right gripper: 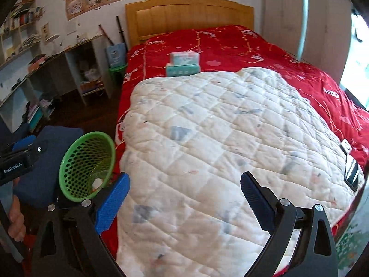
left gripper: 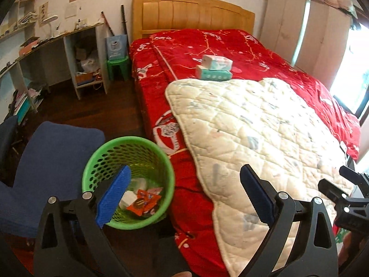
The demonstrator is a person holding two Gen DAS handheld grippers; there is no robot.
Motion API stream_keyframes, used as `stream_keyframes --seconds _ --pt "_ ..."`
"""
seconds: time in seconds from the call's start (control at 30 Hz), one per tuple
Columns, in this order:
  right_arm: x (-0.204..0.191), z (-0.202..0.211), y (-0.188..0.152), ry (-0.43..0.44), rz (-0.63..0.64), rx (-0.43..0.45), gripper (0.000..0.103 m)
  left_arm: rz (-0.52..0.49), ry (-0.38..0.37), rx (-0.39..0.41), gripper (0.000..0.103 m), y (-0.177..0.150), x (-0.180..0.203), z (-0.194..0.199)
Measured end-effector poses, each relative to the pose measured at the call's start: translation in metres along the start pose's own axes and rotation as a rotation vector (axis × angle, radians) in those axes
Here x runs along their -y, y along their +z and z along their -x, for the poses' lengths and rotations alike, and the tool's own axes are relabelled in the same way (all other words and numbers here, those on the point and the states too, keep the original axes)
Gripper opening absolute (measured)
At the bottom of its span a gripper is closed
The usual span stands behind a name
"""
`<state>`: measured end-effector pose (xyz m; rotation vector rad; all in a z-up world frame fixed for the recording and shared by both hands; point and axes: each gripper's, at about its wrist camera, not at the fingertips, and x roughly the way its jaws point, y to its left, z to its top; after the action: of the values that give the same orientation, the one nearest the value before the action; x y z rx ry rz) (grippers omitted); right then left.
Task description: Collect trash
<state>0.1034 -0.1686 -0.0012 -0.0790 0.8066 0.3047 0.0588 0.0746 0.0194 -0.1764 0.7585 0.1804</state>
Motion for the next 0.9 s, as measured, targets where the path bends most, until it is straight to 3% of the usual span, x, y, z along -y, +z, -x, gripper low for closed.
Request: stream_keyframes --seconds 0.3,0.9 --pt "0.030 0.018 -0.002 -0.031 -0.063 0.032 0.094 -0.049 -0.022 0.005 0.096 -0.003 0.027 0.004" --pt "0.035 0.032 -0.004 -0.055 -0.070 0.058 0.094 -0.090 -0.027 0.013 0.096 -0.007 0.041 0.009"
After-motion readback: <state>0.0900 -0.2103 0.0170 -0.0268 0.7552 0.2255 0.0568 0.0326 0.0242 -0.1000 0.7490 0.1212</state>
